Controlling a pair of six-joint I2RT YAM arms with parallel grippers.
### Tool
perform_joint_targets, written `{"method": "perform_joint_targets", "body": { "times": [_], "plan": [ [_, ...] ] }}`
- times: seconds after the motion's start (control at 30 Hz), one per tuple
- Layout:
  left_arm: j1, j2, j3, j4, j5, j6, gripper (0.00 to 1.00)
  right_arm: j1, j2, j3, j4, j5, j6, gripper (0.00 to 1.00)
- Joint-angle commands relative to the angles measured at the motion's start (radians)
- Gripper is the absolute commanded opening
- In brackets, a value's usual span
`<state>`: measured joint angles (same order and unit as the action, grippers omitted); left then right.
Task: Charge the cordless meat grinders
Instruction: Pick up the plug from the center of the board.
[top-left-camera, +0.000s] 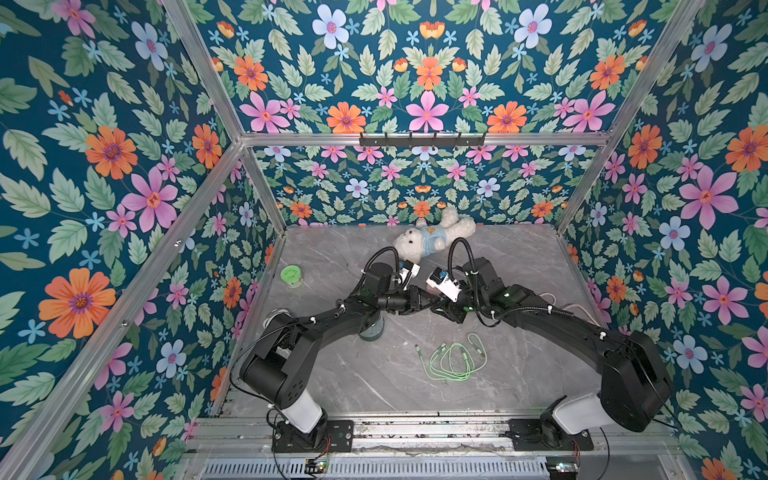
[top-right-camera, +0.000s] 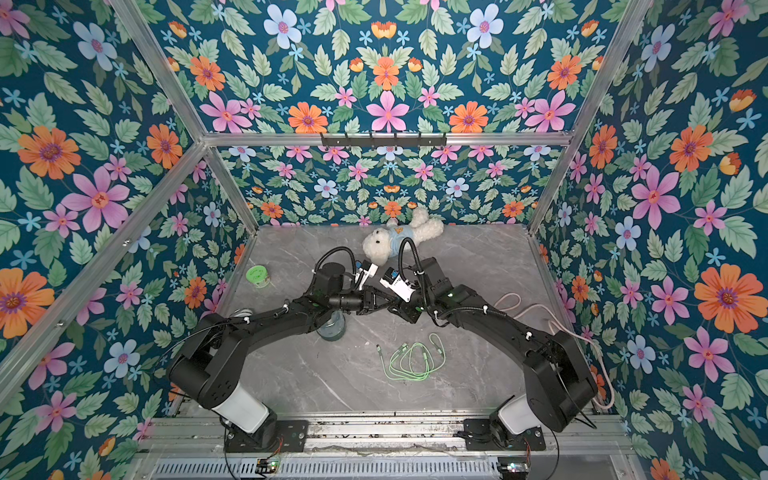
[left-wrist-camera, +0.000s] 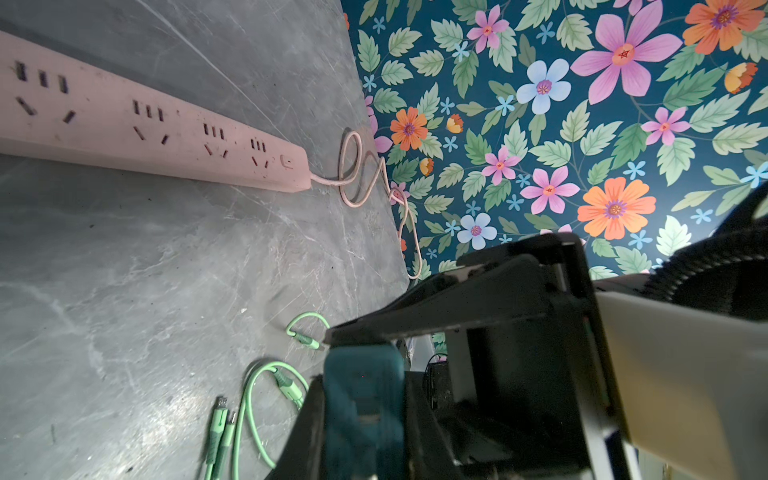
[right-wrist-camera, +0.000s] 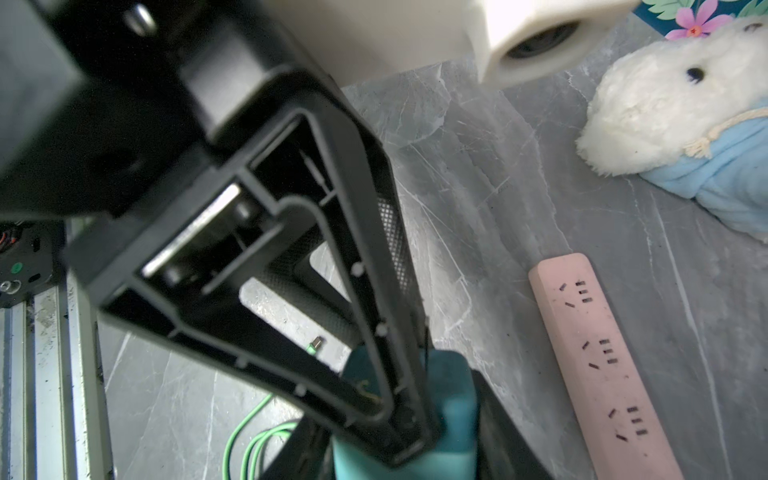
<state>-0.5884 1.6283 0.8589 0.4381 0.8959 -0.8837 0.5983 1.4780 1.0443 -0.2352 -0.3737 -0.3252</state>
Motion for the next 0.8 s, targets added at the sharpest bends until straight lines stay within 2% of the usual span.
{"method": "perform_joint_targets", "body": {
  "times": [0.0,0.07,0.17,0.3,0.47,0.57,0.77],
  "plan": [
    [0.004,0.007,-0.003,0.005,0.055,0.035,0.18,-0.002,-0.018,0.008,0.084,-0.057,0.036,0.48],
    [0.022,0.012,-0.015,0.052,0.047,-0.007,0.18,-0.002,-0.034,0.002,0.073,-0.057,0.052,0.63],
    [0.044,0.016,-0.026,0.116,0.046,-0.064,0.18,-0.009,-0.055,-0.003,0.034,-0.066,0.08,0.73],
    [0.062,0.009,-0.024,0.163,0.058,-0.106,0.2,-0.065,-0.084,-0.014,0.017,-0.132,0.228,0.77],
    [0.081,-0.012,-0.046,0.272,0.084,-0.181,0.21,-0.14,-0.133,-0.09,0.09,-0.256,0.452,0.82],
    [0.083,-0.018,-0.056,0.315,0.087,-0.205,0.22,-0.178,-0.145,-0.129,0.179,-0.355,0.596,0.82],
    [0.089,0.003,-0.089,0.569,0.101,-0.368,0.23,-0.219,-0.118,-0.194,0.431,-0.483,0.869,0.81]
  ]
}}
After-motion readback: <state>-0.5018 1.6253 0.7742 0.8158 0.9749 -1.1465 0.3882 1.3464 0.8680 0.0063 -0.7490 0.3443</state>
